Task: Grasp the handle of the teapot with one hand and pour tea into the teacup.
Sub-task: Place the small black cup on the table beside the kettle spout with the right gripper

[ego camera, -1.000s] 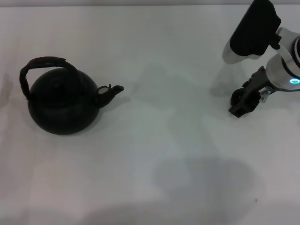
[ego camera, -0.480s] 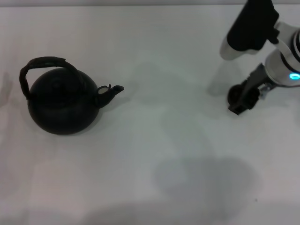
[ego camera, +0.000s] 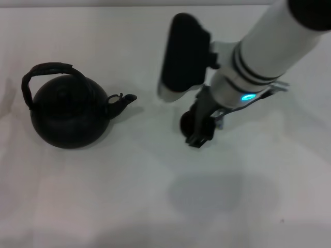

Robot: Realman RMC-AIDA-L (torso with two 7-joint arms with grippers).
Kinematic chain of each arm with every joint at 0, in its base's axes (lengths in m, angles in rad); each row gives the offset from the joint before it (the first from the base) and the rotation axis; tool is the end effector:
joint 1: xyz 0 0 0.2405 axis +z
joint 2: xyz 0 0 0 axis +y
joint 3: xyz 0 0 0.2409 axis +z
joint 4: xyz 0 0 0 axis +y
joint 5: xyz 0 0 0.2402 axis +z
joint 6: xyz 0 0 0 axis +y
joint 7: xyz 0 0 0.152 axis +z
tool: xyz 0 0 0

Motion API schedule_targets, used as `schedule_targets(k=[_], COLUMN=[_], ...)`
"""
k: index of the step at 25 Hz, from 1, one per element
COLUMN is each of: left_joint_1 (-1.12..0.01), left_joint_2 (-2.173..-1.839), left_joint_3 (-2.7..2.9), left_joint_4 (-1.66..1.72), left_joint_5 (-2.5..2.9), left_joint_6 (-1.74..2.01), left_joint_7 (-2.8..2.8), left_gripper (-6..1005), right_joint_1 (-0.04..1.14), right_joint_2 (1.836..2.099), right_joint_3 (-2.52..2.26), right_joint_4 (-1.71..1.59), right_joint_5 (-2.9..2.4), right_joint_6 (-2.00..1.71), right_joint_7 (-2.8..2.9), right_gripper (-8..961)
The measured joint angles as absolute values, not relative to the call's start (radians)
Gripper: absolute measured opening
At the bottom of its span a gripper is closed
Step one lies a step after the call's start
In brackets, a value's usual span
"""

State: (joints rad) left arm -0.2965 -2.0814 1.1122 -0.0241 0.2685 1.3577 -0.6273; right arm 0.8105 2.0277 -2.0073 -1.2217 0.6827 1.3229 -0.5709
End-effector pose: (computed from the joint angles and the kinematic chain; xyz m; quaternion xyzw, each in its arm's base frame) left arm -0.4019 0.2691 0.0100 -0.5752 -0.3831 -0.3997 0.6021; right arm 0.1029 0.3427 -0.1148 -0.9562 0.0605 -0.2706 0.0933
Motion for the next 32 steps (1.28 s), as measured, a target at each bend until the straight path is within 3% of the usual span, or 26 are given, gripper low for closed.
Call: schedule_targets(k=[10,32], left_joint_1=[-0.298,-0.301], left_joint_2=[-2.081,-2.08], left_joint_3=[1.112,1.112], left_joint_4=[-0.024,-0.02], left_joint_5=[0.278,0.279], left_joint_6=[1.358,1.358], left_joint_7=[-0.629,-0.632], left_gripper=[875,875], right_joint_1=[0.866,0.871], right_joint_2=[2.028,2.028], right_joint_3=[-2.12,-2.183], right_joint_4=[-1.173,-1.154], right_joint_5=[0.729,0.741], right_joint_6=[1.242,1.201], right_joint_7=[-0.552,-0.548], right_gripper=[739,740])
